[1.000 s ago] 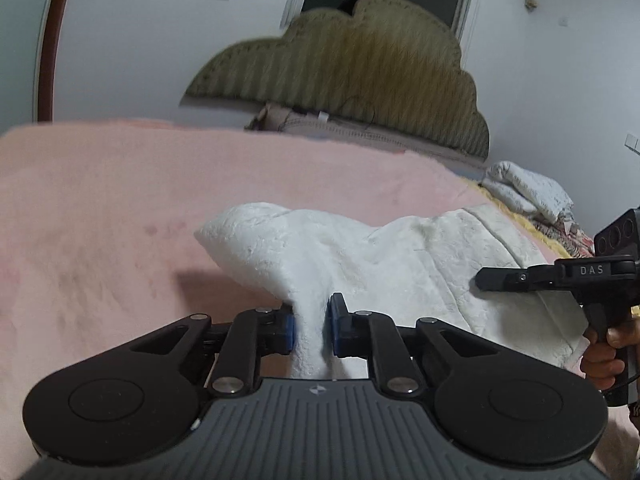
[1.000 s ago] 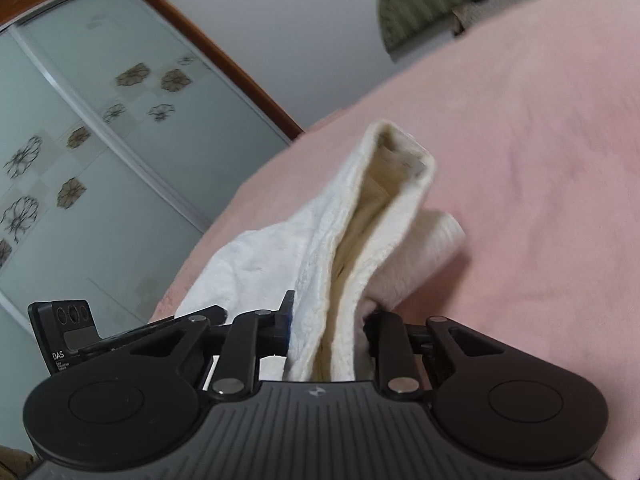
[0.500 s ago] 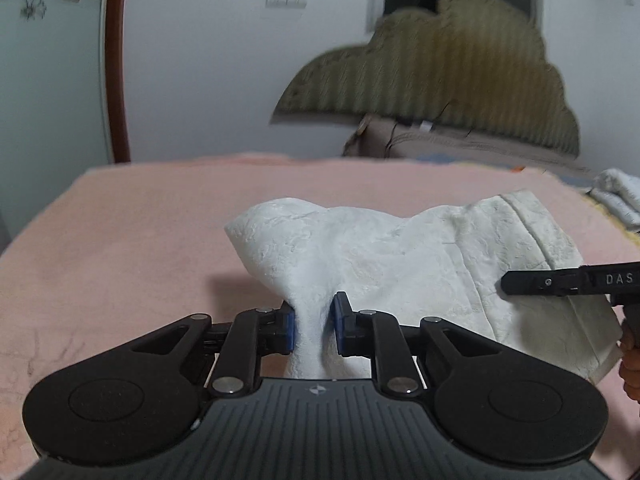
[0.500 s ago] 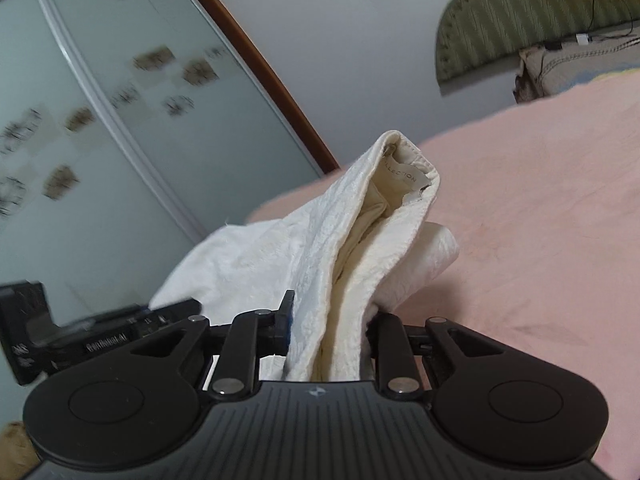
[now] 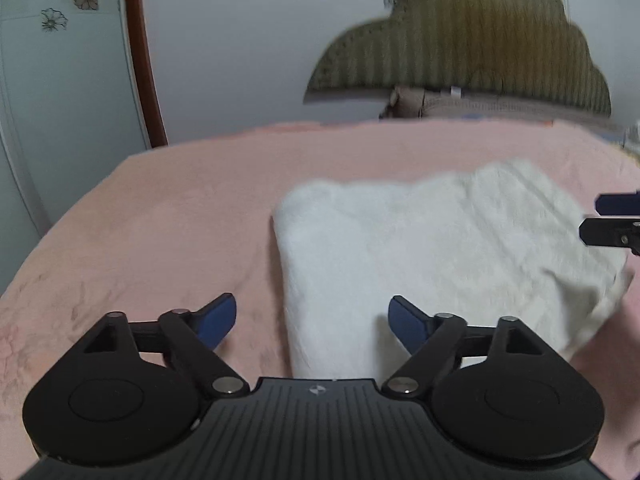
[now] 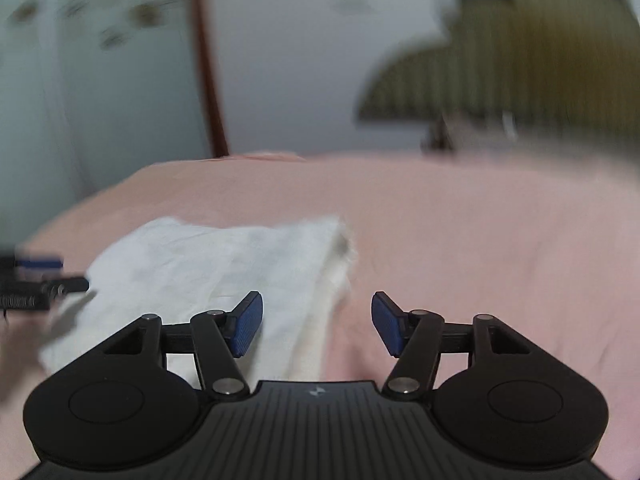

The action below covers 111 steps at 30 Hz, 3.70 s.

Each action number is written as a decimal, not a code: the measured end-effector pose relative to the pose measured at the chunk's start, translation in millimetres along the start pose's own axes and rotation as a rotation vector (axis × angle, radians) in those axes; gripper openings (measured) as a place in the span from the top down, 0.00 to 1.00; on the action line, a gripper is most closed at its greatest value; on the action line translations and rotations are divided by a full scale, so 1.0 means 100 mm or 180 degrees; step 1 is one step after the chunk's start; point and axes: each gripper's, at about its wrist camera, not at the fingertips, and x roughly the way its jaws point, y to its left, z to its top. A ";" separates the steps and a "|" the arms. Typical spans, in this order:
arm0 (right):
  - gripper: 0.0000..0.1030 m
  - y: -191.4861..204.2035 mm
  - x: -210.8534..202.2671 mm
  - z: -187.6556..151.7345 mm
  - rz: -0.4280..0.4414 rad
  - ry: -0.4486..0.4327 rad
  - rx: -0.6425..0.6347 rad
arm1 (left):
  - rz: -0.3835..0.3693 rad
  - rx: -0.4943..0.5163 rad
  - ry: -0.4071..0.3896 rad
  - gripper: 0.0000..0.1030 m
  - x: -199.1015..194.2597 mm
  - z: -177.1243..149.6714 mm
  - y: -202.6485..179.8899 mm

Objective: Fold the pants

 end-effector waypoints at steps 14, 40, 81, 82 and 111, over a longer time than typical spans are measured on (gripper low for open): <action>0.33 0.61 0.02 -0.42 -0.0036 0.0503 -0.0237 | 0.0097 -0.0631 0.0203 0.16 -0.41 -0.27 0.04; 0.12 1.25 -1.13 -0.50 0.0290 0.0376 0.0753 | 0.0204 -0.0445 0.0180 0.00 -0.88 -1.04 -0.08; 0.02 1.16 -0.70 -1.08 -0.0774 0.0517 0.0672 | 0.0154 -0.0524 0.0166 0.00 -0.87 -1.06 -0.02; 0.01 1.17 -0.69 -1.08 -0.0767 0.0529 0.0661 | 0.0154 -0.0524 0.0166 0.00 -0.87 -1.06 -0.02; 0.00 1.23 -0.67 -1.10 -0.0866 0.0550 0.0614 | 0.0274 -0.0640 0.0175 0.00 -0.94 -1.11 -0.04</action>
